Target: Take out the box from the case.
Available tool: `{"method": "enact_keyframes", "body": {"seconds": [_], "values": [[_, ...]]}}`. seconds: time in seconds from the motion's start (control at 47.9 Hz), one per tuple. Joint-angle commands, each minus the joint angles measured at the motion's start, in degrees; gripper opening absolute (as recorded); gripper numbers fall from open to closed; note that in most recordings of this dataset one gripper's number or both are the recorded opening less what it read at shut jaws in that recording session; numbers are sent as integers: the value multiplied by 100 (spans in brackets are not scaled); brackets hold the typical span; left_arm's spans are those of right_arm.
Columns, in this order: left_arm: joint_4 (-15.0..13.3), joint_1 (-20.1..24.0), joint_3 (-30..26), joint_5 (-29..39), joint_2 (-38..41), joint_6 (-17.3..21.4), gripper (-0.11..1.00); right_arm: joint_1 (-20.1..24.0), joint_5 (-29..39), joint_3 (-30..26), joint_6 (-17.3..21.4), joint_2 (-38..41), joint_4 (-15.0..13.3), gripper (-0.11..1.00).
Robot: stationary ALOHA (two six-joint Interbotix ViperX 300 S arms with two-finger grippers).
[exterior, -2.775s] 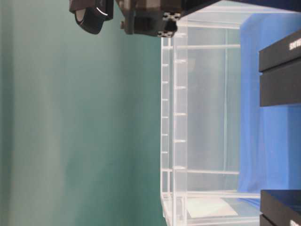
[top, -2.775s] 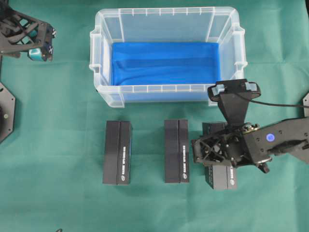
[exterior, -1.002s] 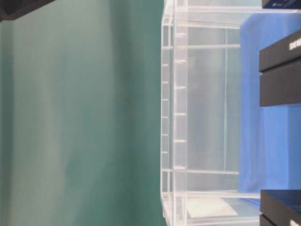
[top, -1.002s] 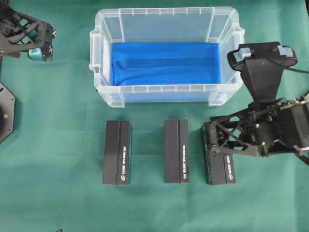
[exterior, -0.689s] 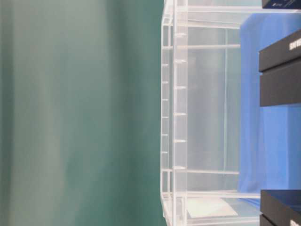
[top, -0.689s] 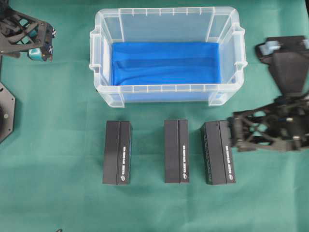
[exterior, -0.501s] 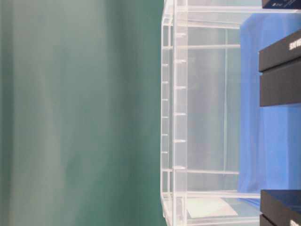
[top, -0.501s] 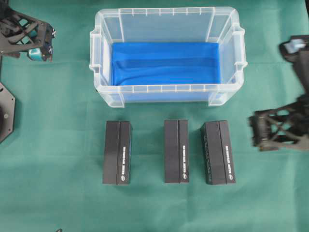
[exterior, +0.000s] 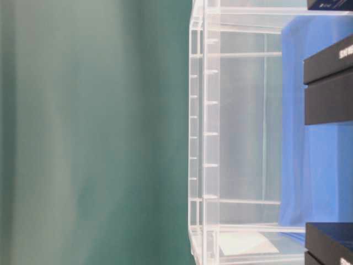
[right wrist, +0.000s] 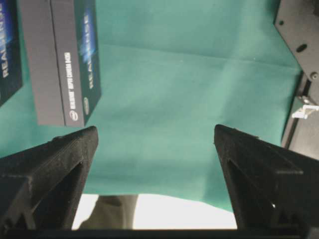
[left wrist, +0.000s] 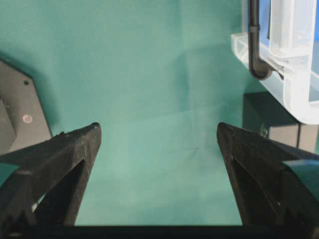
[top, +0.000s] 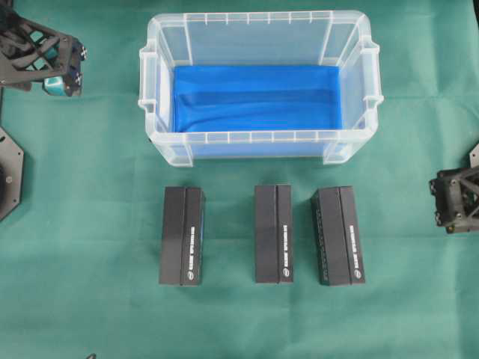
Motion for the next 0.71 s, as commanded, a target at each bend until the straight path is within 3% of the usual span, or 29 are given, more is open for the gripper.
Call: {"method": "enact_keyframes", "body": {"seconds": [0.0,0.209,0.689], "values": [[-9,-44,-79,-18,-62,-9,98,-132,-44,-35,-97,-44,-18,91],[-9,-62,-79,-9,-62,-9,98,-677,-158,88,-624,-62,-18,91],[-9,-62,-88,9,-62,-26,98,-3076,-800,606,-3059,-264,-114,91]]}}
